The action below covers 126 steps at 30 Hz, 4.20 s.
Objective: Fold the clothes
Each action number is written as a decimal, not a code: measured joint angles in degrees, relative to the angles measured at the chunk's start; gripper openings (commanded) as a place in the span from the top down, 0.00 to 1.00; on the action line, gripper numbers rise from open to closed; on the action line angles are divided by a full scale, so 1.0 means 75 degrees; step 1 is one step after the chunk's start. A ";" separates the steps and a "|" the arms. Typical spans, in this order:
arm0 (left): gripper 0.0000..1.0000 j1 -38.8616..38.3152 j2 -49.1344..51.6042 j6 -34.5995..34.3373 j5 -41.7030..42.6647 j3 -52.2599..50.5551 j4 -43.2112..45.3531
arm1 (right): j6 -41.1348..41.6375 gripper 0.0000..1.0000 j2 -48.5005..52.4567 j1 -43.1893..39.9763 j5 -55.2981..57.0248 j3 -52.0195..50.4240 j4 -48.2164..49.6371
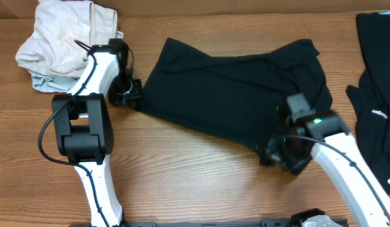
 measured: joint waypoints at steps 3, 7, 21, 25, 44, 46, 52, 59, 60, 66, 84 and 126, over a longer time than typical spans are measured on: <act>0.96 0.0198 0.0000 0.0076 -0.0087 0.0125 0.0058 | -0.0510 0.83 0.0012 -0.0003 -0.0052 0.0618 0.0557; 0.96 0.0233 0.0003 0.0108 -0.0210 0.0125 0.0140 | -0.0857 0.55 0.0597 -0.0003 -0.0032 0.0629 0.1393; 0.96 0.0006 0.0003 0.0111 -0.0391 0.0128 0.0408 | -0.1504 0.30 0.2640 -0.0734 -0.0289 0.0638 0.2034; 0.96 0.0006 0.0003 0.0111 -0.0408 0.0128 0.0443 | -0.1536 0.34 0.2398 -0.0557 -0.0353 0.0641 0.1288; 0.96 -0.0009 0.0003 0.0111 -0.0408 0.0128 0.0493 | -0.0458 0.42 0.2369 0.1547 0.0087 -0.0519 0.3596; 0.96 -0.0009 0.0003 0.0111 -0.0408 0.0128 0.0495 | -0.0373 0.42 0.2369 0.1550 0.0087 -0.0571 0.3797; 0.96 -0.0009 0.0003 0.0111 -0.0408 0.0128 0.0583 | -0.0055 0.45 0.2369 0.1547 0.0402 -0.0903 0.4080; 0.96 -0.0009 0.0003 0.0111 -0.0408 0.0128 0.0583 | 0.0213 0.56 0.2369 0.1547 0.0653 -0.1035 0.4185; 0.96 -0.0009 0.0003 0.0111 -0.0408 0.0128 0.0586 | 0.0242 0.61 0.2369 0.1547 0.0664 -0.1035 0.4208; 0.96 -0.0009 0.0003 0.0111 -0.0408 0.0128 0.0586 | 0.0379 0.96 0.2369 0.1550 0.0813 -0.1040 0.4261; 0.96 -0.0009 0.0061 0.0423 -0.0405 0.4173 -0.2792 | 0.0746 0.96 -0.0230 0.0959 0.1262 0.1617 -0.0423; 0.96 -0.0323 -0.2463 0.0938 0.0396 0.9518 -0.2911 | -0.2334 0.96 -0.1276 -0.1900 0.2661 0.9649 -0.0533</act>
